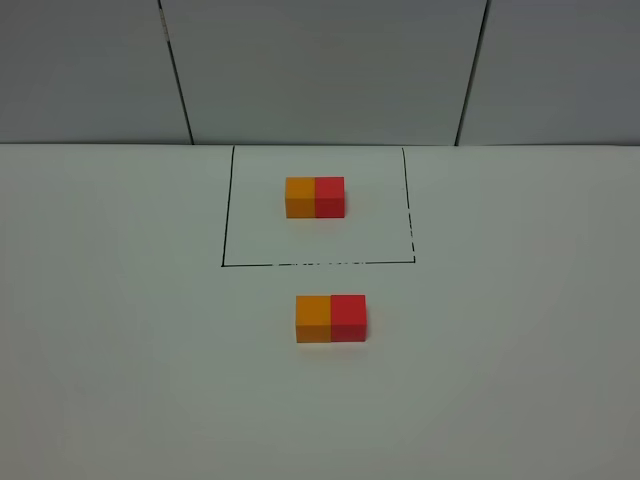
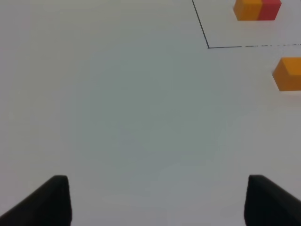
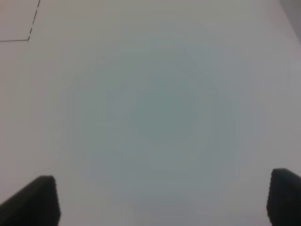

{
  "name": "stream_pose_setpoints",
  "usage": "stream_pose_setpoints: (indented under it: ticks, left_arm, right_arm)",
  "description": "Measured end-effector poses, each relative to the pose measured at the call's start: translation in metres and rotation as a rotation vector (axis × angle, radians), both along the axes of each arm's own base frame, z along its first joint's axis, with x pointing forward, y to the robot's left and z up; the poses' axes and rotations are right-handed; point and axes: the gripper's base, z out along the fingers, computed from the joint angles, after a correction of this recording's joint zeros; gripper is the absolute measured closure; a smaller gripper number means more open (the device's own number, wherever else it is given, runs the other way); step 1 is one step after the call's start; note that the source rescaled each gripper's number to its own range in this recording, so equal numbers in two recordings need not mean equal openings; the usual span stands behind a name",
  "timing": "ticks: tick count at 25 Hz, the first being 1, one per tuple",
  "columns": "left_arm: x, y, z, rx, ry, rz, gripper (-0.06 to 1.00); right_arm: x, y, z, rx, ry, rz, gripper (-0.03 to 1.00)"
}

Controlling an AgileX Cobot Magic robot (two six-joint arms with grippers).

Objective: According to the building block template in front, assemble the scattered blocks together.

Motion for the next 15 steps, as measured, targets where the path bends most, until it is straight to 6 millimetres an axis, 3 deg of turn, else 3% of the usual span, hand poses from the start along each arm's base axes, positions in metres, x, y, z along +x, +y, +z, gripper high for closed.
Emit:
stream_pose_setpoints:
  ticks: [15]
  left_arm:
    - [0.0, 0.0, 0.0, 0.0, 0.0, 0.0, 0.0]
  right_arm:
    - [0.0001, 0.0, 0.0, 0.0, -0.001, 0.0, 0.2]
